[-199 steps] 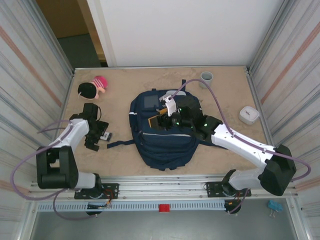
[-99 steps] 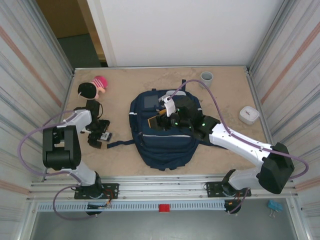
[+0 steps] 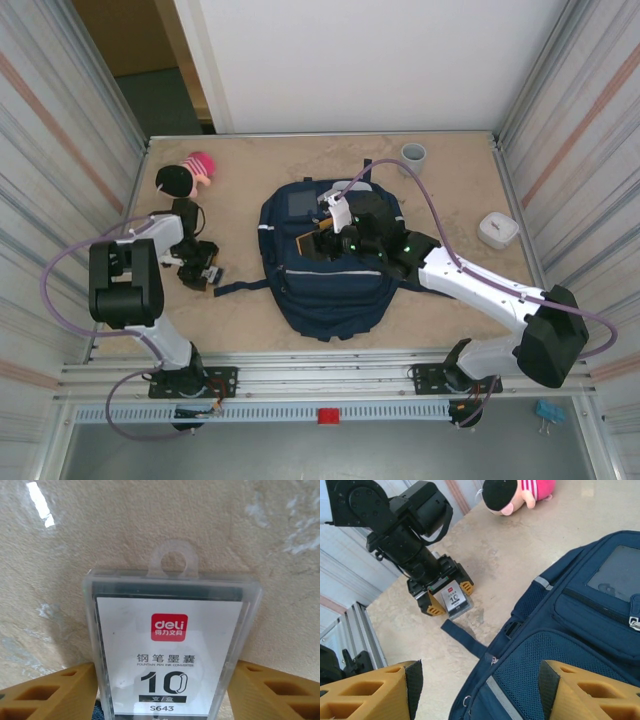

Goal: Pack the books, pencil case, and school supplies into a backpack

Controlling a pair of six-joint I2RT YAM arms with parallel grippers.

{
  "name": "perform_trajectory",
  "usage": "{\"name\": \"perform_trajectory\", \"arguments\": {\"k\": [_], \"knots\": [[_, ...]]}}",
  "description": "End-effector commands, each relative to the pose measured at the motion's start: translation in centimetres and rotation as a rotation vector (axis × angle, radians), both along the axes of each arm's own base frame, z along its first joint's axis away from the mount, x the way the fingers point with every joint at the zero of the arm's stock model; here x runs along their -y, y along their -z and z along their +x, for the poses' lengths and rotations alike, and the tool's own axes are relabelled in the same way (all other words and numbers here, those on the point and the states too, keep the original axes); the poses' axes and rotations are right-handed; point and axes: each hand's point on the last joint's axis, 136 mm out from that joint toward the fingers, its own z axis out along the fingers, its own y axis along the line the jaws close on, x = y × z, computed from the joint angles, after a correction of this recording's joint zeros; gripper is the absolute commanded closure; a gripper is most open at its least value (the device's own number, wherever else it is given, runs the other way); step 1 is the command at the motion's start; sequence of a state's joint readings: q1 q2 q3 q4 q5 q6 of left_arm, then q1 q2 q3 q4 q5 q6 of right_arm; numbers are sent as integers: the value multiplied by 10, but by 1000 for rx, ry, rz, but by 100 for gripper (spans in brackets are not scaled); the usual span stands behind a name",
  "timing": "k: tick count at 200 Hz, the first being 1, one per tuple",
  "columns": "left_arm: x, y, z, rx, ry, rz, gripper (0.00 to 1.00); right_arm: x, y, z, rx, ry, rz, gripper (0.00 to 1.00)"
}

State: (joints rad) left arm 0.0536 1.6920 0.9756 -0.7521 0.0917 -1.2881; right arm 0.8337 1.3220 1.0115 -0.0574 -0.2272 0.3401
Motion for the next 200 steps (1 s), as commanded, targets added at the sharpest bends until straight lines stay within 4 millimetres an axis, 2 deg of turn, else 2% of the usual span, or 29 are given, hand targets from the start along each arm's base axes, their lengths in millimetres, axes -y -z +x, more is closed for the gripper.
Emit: {"name": "perform_trajectory", "arguments": {"k": [1, 35, 60, 83, 104, 121, 148, 200], "knots": [[7, 3, 0, 22, -28, -51, 35, -1, 4, 1, 15, -2, -20, 36], [18, -25, -9, 105, -33, -103, 37, -4, 5, -2, -5, -9, 9, 36], [29, -55, -18, 197, -26, -127, 38, -8, 10, -6, -62, -12, 68, 37], [42, -84, -25, 282, -9, -148, 40, -27, 17, -10, -165, -44, 179, 37], [32, -98, -29, 337, -2, -89, 39, -45, 22, -9, -245, -85, 221, 39], [20, -93, -37, 296, -26, -79, 35, -55, 24, -12, -267, -104, 218, 39], [13, -72, -41, 224, -53, -84, 30, -65, 28, -16, -274, -114, 205, 39], [6, -42, -12, 180, -52, -85, 21, -70, 31, -17, -285, -122, 192, 39]]}}
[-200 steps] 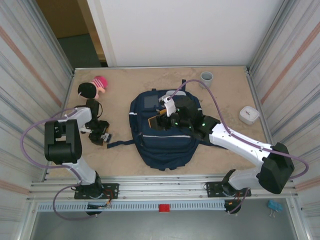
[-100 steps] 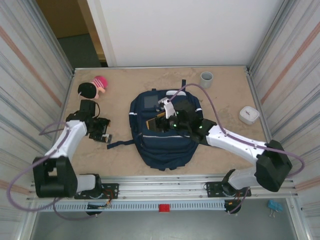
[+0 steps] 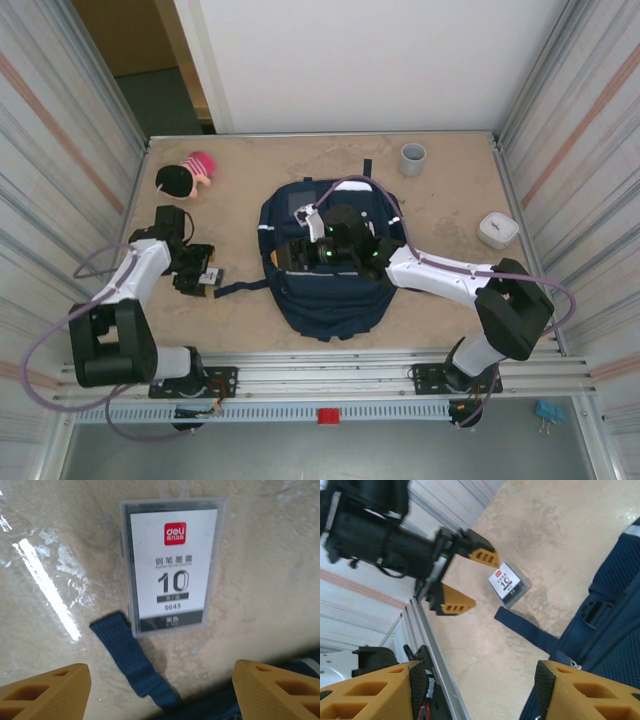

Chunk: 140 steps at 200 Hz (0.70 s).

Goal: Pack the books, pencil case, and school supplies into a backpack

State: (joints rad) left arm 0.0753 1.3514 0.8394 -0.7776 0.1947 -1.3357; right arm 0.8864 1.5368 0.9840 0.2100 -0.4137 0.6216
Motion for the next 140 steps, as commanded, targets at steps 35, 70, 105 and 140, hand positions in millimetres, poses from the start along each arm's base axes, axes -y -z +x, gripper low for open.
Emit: {"name": "perform_trajectory", "arguments": {"k": [35, 70, 105, 140], "knots": [[-16, 23, 24, -55, 7, 33, 19, -8, -9, 2, 4, -13, 17, 39], [-22, 40, 25, -93, -10, 42, 17, -9, -6, 3, 4, -18, 8, 39], [-25, 53, 30, -118, -8, 40, 22, -10, -3, 3, 1, -24, 0, 39], [-21, 56, 33, -123, -6, 13, 35, -11, -3, 4, 4, -28, 0, 39]]}}
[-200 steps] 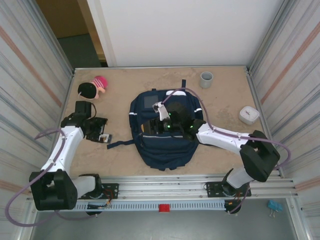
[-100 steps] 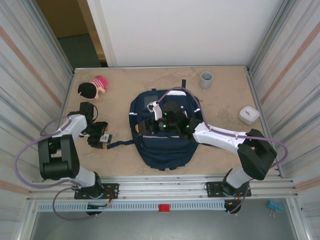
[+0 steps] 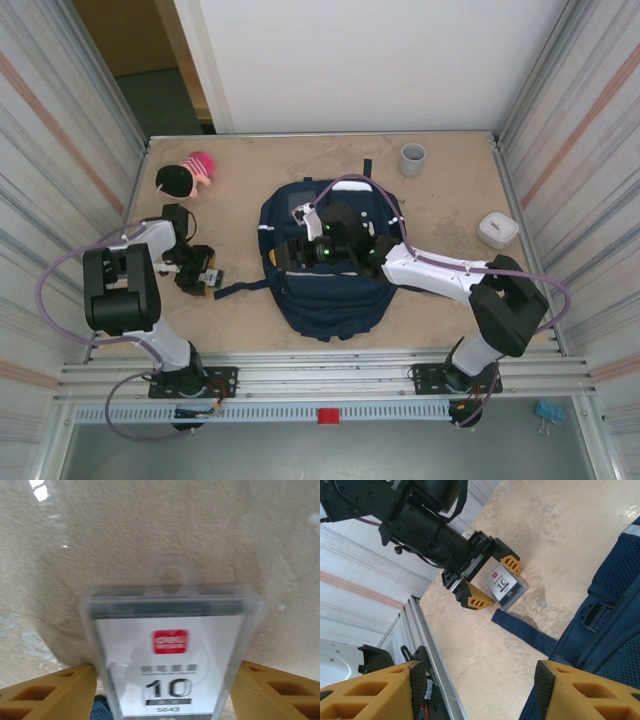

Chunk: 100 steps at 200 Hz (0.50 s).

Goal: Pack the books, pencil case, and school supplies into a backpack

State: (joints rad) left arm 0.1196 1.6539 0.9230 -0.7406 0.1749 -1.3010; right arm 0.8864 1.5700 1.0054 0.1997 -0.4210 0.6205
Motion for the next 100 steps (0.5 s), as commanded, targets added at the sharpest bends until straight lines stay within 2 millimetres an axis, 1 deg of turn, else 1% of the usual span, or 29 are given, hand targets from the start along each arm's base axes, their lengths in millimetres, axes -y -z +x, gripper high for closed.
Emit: {"name": "perform_trajectory", "arguments": {"k": [1, 32, 60, 100], "knots": [[-5, 5, 18, 54, 6, 6, 36, -6, -10, 2, 20, -22, 16, 39], [-2, -3, 17, 74, 7, -5, 42, -7, -11, 4, 25, -20, 20, 39], [0, -16, 15, 113, 8, -10, 49, -10, -12, 3, 18, -32, 35, 39], [4, -35, 10, 160, -3, -28, 51, -15, -11, 1, 6, -42, 54, 39]]}}
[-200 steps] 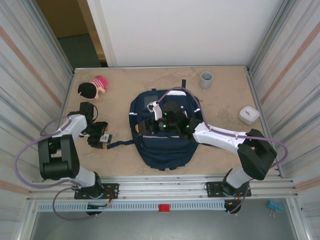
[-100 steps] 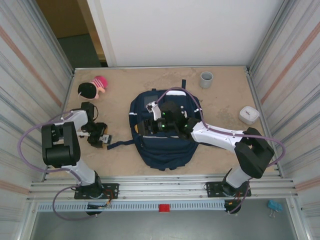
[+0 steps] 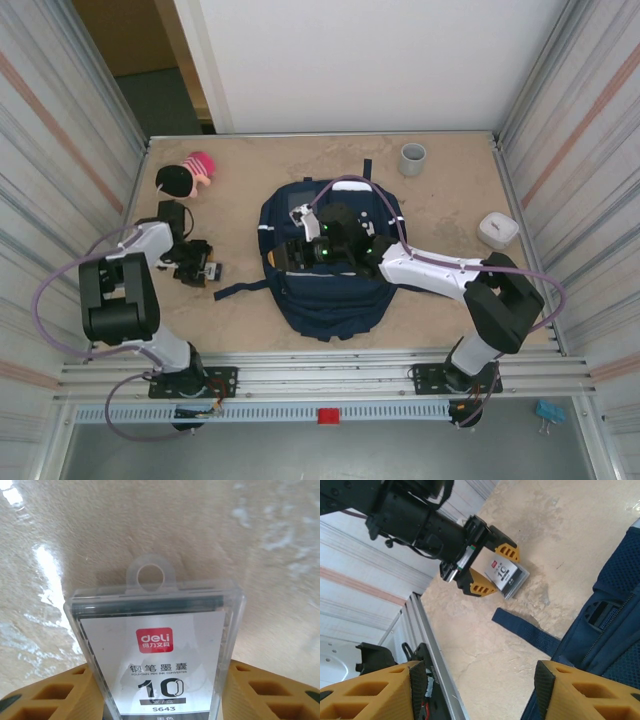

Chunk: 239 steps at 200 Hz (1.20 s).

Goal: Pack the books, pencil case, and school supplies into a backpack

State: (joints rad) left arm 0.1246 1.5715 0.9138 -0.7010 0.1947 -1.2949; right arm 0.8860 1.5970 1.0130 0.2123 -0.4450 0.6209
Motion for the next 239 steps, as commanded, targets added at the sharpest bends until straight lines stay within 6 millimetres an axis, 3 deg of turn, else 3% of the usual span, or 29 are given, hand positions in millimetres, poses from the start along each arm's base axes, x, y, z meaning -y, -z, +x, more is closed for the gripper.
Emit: {"name": "perform_trajectory", "arguments": {"k": [1, 45, 104, 138, 204, 218, 239], "knots": [[5, -16, -4, 47, -3, -25, 51, -11, -16, 2, 19, -22, 55, 39], [20, -48, -10, 140, 5, -70, 52, -40, 1, 2, -99, -58, 140, 40], [56, -84, -25, 255, 31, -149, 54, -84, 29, 13, -223, -89, 288, 47], [67, -90, -29, 270, 43, -165, 54, -95, 44, 17, -234, -73, 292, 47], [85, -91, -24, 292, 73, -201, 53, -107, 47, 14, -245, -89, 307, 53], [88, -93, -22, 297, 82, -210, 53, -107, 46, 14, -245, -91, 309, 58], [92, -93, -21, 297, 89, -215, 53, -105, 43, 14, -237, -84, 315, 75]]}}
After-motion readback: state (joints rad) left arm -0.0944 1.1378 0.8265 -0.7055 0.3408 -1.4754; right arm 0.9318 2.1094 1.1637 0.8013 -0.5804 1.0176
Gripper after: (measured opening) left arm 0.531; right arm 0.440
